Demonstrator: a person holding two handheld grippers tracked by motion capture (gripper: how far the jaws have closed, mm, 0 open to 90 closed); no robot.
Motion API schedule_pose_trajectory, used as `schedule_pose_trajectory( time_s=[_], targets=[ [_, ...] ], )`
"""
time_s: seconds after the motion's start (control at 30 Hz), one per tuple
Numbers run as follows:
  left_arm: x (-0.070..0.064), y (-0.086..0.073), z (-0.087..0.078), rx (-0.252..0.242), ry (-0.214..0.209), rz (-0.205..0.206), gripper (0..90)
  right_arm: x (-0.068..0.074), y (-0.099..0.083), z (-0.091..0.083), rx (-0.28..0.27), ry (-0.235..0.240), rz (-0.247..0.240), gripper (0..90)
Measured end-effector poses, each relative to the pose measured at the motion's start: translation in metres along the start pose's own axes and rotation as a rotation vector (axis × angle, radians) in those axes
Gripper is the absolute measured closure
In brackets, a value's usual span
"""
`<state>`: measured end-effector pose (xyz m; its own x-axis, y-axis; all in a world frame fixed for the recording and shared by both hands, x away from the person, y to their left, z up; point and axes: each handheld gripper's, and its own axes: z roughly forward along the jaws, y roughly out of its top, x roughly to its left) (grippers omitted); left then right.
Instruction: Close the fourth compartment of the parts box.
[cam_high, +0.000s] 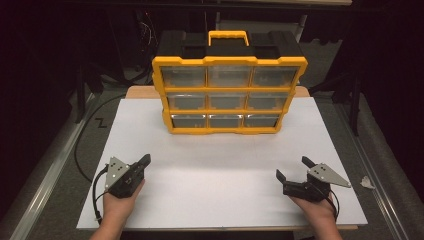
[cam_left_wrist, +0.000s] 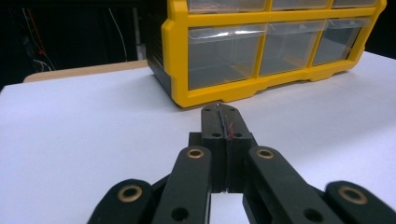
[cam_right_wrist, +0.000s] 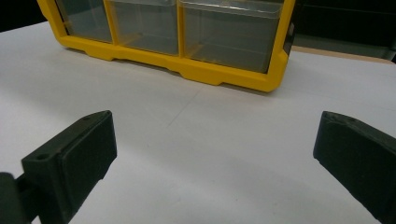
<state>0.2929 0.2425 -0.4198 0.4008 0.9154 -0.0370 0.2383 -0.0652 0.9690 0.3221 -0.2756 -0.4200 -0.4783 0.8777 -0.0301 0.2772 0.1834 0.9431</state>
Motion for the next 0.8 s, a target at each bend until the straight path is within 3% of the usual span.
schedule_pose_trajectory(
  time_s=[0.13, 0.27, 0.4, 0.47, 0.5, 0.53, 0.6, 0.8],
  targets=[
    [0.002, -0.005, -0.009, -0.015, 0.009, -0.019, 89.4, 0.0, -0.001, -0.001, 0.001, 0.003, -0.004, 0.8],
    [-0.001, -0.007, -0.004, -0.012, 0.012, -0.026, 87.3, 0.0, -0.002, 0.0, 0.005, 0.005, 0.005, 0.9],
    [-0.007, -0.007, 0.0, -0.006, 0.009, 0.026, 81.5, 0.002, -0.002, 0.001, 0.011, 0.001, 0.006, 0.8],
    [-0.007, -0.007, 0.001, 0.003, -0.004, 0.024, 76.6, 0.003, -0.002, 0.001, 0.012, -0.001, 0.003, 0.8],
    [-0.007, -0.007, 0.001, 0.006, -0.009, 0.024, 68.2, 0.004, -0.002, 0.001, 0.014, -0.004, 0.004, 0.9],
    [-0.007, -0.008, 0.001, 0.009, -0.014, 0.025, 68.2, 0.004, -0.002, 0.001, 0.014, -0.004, 0.004, 0.9],
    [-0.005, -0.009, 0.002, 0.022, -0.031, 0.019, 56.9, 0.005, -0.002, 0.002, 0.016, -0.005, 0.006, 0.9],
    [-0.001, -0.012, 0.003, 0.029, -0.024, 0.022, 41.5, 0.007, -0.003, 0.001, 0.017, 0.002, 0.0, 0.9]
  ],
)
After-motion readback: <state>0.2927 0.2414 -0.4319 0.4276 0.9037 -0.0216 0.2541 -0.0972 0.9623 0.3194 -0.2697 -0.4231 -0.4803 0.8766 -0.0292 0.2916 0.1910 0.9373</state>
